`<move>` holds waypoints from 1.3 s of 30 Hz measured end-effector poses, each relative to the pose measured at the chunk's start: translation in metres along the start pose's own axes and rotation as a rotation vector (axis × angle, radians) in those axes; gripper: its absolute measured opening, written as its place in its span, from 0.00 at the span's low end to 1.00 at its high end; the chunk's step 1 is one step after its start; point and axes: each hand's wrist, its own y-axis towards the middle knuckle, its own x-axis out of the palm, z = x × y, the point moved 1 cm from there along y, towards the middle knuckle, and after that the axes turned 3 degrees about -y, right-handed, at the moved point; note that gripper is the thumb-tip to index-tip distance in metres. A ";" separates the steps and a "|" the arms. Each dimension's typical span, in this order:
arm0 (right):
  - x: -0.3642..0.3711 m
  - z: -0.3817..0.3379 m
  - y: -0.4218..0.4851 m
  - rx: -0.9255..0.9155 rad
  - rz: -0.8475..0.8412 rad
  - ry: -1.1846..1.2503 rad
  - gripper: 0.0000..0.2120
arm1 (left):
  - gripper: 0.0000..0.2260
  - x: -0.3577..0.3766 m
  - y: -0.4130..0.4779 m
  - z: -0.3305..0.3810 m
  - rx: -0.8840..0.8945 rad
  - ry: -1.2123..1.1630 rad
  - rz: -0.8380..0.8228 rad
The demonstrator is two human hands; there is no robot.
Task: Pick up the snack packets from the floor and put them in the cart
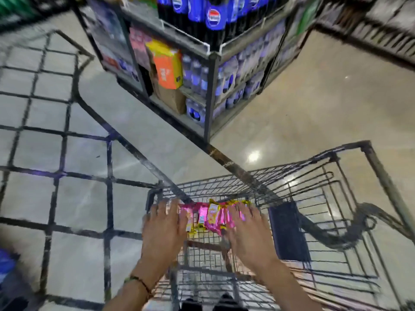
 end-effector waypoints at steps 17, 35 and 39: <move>-0.110 -0.056 -0.087 -0.609 0.185 0.002 0.28 | 0.20 -0.102 -0.233 0.012 -0.352 0.128 0.459; -0.049 -0.337 -0.391 -1.575 0.103 0.048 0.23 | 0.22 -0.080 -0.658 -0.064 -1.260 0.167 0.821; -0.020 -0.380 -0.508 -1.771 0.048 0.026 0.24 | 0.21 -0.056 -0.782 -0.061 -1.460 0.211 0.854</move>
